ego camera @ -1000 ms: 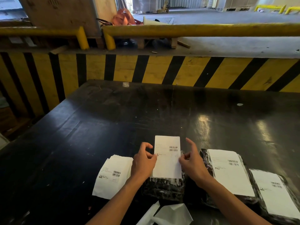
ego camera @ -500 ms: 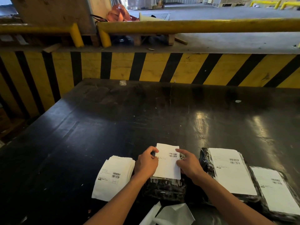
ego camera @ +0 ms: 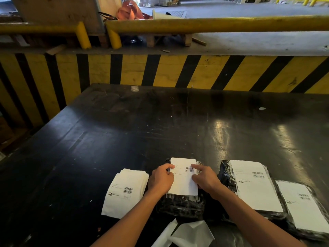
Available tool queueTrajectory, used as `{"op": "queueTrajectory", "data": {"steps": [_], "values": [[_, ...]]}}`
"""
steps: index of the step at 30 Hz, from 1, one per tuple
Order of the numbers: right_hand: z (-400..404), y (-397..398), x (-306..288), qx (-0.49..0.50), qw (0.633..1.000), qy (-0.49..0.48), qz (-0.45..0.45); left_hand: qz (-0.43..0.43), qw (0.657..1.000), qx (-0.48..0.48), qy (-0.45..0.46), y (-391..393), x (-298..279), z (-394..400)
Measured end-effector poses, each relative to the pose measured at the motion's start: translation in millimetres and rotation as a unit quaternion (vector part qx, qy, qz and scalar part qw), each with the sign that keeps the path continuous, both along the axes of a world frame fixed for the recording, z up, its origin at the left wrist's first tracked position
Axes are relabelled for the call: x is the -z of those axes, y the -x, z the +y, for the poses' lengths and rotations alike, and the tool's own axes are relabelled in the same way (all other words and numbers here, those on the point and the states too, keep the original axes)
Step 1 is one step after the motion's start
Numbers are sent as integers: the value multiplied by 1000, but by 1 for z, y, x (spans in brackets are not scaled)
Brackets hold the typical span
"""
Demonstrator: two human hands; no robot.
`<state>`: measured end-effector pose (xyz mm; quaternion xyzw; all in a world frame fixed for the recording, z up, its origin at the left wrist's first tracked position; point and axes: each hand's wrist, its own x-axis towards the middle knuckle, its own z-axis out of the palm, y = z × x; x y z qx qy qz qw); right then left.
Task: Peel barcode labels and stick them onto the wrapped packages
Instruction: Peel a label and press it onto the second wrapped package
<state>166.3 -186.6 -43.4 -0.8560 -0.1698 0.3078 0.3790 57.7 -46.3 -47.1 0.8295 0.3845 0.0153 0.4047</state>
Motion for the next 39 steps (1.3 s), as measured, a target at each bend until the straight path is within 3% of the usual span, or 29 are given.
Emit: {"op": "queueTrajectory", "data": {"steps": [7,15,22,29,33,39], "values": [[0,0,-2,-40,998,36,-14,22,999,24,-12,1,-2,3],[-8,8,-9,-149,980,98,-86,71,985,137,-81,8,-4,3],[-30,18,-7,-232,957,148,-87,99,965,205,-131,38,3,3],[-5,-4,-15,-218,927,165,-258,57,944,245,-214,13,7,1],[8,-9,-1,-229,926,193,-229,96,922,285,-244,-6,16,-2],[-6,6,20,-231,921,175,-262,74,929,260,-253,-3,33,-4]]}}
